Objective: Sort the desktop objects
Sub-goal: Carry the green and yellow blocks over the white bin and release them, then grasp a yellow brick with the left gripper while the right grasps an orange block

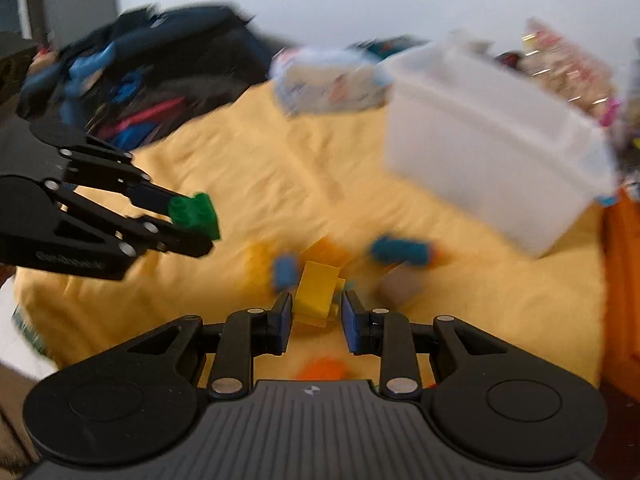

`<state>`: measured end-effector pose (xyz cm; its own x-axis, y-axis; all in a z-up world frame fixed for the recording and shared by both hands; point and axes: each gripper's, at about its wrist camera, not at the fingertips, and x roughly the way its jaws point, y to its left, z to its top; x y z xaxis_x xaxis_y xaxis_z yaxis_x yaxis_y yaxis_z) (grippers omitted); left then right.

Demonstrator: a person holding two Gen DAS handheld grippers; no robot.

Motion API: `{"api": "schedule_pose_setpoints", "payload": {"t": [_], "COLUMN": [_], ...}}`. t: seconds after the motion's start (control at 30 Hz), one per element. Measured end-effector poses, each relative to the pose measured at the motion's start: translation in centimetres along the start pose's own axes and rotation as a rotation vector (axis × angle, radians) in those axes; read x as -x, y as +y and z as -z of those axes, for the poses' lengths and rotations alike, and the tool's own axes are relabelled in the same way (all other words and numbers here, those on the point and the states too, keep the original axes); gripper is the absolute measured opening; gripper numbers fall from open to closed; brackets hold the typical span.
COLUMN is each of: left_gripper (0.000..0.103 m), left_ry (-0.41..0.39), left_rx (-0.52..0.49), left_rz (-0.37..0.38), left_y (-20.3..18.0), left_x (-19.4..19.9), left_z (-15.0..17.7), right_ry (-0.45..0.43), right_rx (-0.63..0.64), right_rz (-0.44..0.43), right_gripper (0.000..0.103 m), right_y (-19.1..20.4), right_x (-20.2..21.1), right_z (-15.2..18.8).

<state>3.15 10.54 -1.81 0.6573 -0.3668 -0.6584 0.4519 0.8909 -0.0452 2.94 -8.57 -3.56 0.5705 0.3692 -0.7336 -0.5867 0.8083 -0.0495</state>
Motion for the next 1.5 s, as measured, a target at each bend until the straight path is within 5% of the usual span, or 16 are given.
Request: {"api": "schedule_pose_setpoints", "payload": {"t": [0.37, 0.67, 0.93, 1.17, 1.27, 1.37, 1.5], "left_gripper": [0.034, 0.034, 0.037, 0.053, 0.054, 0.059, 0.059], "left_ry": [-0.229, -0.195, -0.123, -0.189, -0.173, -0.118, 0.013], "left_rx": [-0.124, -0.092, -0.042, 0.009, -0.068, -0.142, -0.083], "left_rz": [-0.023, -0.012, 0.031, 0.039, -0.035, -0.1, -0.048], "left_y": [0.2, 2.0, 4.1, 4.1, 3.0, 2.1, 1.6], "left_x": [-2.6, -10.9, -14.8, -9.6, -7.3, -6.0, -5.6], "left_z": [-13.5, -18.3, -17.5, -15.2, -12.6, -9.2, -4.7], "right_ry": [-0.225, -0.228, -0.14, -0.205, -0.195, -0.141, -0.053], "right_rx": [-0.024, -0.274, -0.273, -0.259, -0.246, -0.229, -0.215], "right_rz": [0.265, 0.217, 0.245, 0.224, 0.187, 0.164, 0.163], "right_gripper": [0.03, 0.03, 0.041, 0.042, 0.043, 0.043, 0.043], "right_y": [-8.1, -15.4, -16.6, -15.0, -13.4, -11.9, -10.2], "right_x": [3.4, -1.8, -5.7, -2.7, -1.1, -0.5, -0.6], "right_z": [-7.1, -11.0, -10.1, -9.3, -7.8, -5.5, -2.0]}}
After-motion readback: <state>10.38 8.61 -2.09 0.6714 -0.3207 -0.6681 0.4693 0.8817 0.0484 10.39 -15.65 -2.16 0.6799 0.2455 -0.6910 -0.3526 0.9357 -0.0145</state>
